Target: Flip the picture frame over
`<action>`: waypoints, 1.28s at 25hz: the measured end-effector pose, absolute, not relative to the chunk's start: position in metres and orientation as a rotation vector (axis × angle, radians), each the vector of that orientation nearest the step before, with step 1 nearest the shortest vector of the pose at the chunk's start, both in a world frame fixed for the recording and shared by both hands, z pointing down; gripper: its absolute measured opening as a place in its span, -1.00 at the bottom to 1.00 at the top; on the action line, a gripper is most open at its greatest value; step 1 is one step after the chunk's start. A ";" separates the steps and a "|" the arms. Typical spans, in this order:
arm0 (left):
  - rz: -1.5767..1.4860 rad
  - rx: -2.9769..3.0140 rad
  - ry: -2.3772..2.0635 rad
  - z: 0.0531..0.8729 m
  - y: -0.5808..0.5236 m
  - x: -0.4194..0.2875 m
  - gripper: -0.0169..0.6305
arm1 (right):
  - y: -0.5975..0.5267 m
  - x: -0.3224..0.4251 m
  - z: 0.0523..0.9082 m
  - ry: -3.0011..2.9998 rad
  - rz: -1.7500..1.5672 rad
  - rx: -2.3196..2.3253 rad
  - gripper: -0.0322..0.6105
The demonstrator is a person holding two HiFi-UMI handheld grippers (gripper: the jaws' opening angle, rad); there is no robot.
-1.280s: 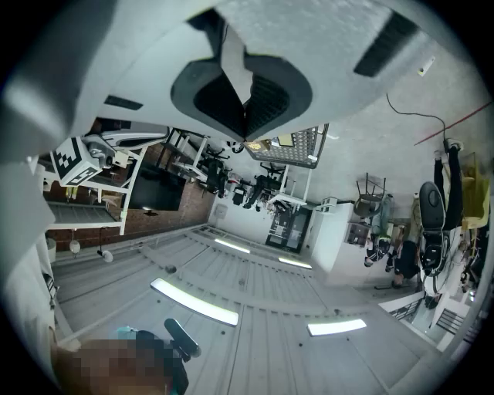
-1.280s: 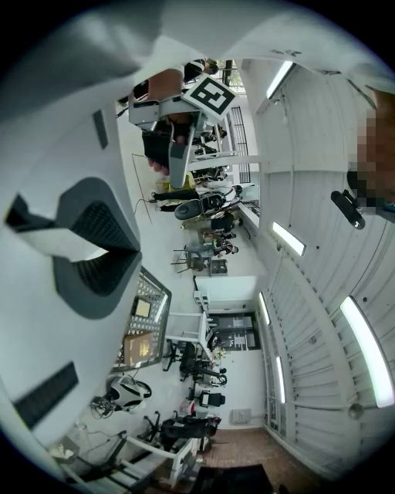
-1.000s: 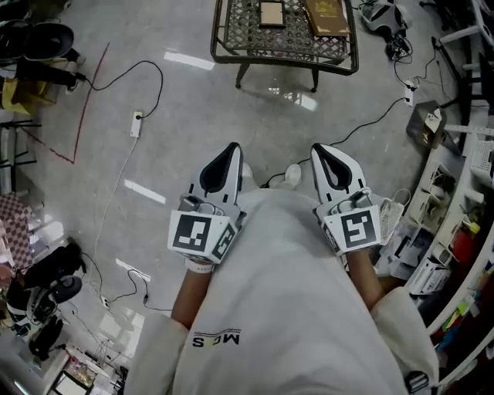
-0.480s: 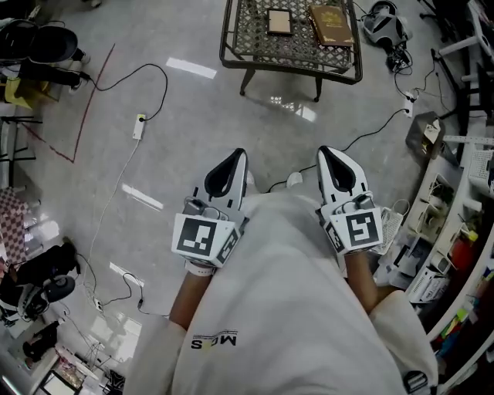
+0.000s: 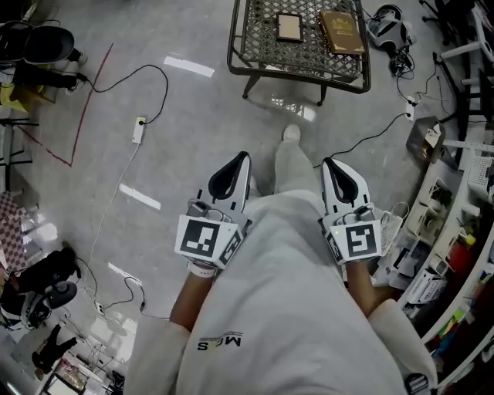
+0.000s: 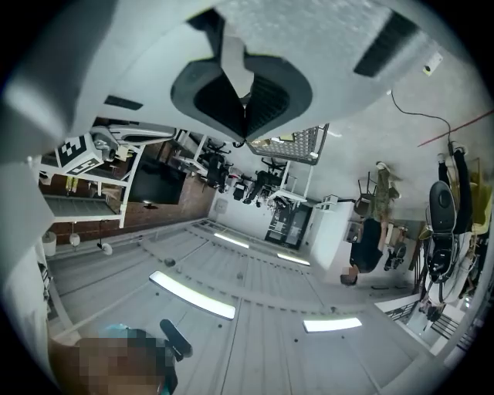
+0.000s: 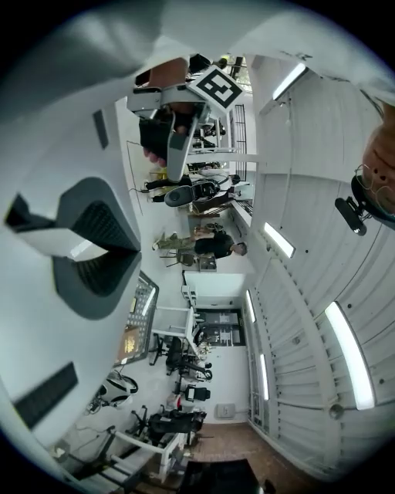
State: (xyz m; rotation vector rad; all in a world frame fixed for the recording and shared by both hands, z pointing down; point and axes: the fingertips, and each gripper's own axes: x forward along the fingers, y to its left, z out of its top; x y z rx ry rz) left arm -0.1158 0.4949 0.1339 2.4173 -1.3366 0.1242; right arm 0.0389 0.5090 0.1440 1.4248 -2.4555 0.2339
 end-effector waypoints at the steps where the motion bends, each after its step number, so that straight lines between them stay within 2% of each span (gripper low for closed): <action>1: 0.135 2.412 -1.328 0.138 0.484 -0.113 -0.87 | 0.498 0.043 0.148 -2.457 0.275 1.430 -0.85; 5: 0.153 2.385 -1.297 0.154 0.421 -0.086 -0.87 | 0.431 0.072 0.168 -2.449 0.381 1.459 -0.85; 18: 0.350 2.331 -1.338 0.166 0.160 0.007 -0.87 | 0.153 0.132 0.172 -2.558 0.244 1.160 -0.84; 23: 0.365 2.351 -1.300 0.166 0.119 0.018 -0.87 | 0.108 0.126 0.169 -2.572 0.171 1.088 -0.84; 32: 0.318 2.431 -1.160 0.158 0.073 -0.001 -0.87 | 0.091 0.096 0.169 -2.457 0.197 1.062 -0.84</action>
